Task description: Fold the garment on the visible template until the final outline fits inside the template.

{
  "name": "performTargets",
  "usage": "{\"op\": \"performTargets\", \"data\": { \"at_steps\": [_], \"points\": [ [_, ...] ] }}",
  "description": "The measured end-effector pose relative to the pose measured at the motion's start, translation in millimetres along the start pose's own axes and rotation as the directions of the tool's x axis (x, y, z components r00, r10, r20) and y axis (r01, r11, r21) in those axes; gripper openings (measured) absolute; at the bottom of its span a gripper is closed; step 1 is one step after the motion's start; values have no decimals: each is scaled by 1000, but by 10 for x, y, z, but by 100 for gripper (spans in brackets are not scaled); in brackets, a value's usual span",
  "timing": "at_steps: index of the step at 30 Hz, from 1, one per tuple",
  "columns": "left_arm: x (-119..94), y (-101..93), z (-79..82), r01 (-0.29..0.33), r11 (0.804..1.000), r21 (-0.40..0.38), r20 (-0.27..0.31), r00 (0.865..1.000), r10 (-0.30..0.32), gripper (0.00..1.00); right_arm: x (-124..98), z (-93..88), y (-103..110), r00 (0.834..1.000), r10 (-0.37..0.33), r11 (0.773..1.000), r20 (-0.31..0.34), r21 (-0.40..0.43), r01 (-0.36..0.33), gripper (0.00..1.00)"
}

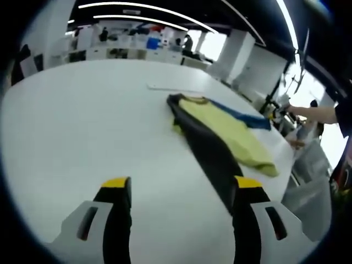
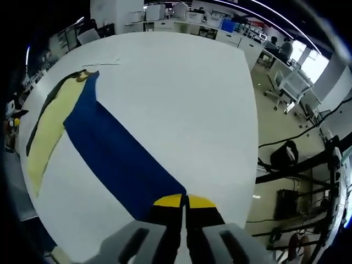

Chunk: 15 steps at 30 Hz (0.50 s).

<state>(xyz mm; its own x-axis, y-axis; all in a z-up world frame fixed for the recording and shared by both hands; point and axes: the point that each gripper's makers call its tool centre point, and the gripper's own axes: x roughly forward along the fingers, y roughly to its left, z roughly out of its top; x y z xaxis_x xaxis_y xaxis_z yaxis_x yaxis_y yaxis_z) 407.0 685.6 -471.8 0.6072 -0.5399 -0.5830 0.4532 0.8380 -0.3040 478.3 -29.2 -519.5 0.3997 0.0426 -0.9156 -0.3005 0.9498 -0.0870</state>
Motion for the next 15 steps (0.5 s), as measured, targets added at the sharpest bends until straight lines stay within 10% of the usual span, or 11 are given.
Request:
{"op": "performTargets", "data": {
  "at_steps": [15],
  "points": [
    [3,-12,-43,1,1000,-11,-1,1000,-1,70,54,-354,183,992,47,997,-118,72,-39,0]
  ]
}}
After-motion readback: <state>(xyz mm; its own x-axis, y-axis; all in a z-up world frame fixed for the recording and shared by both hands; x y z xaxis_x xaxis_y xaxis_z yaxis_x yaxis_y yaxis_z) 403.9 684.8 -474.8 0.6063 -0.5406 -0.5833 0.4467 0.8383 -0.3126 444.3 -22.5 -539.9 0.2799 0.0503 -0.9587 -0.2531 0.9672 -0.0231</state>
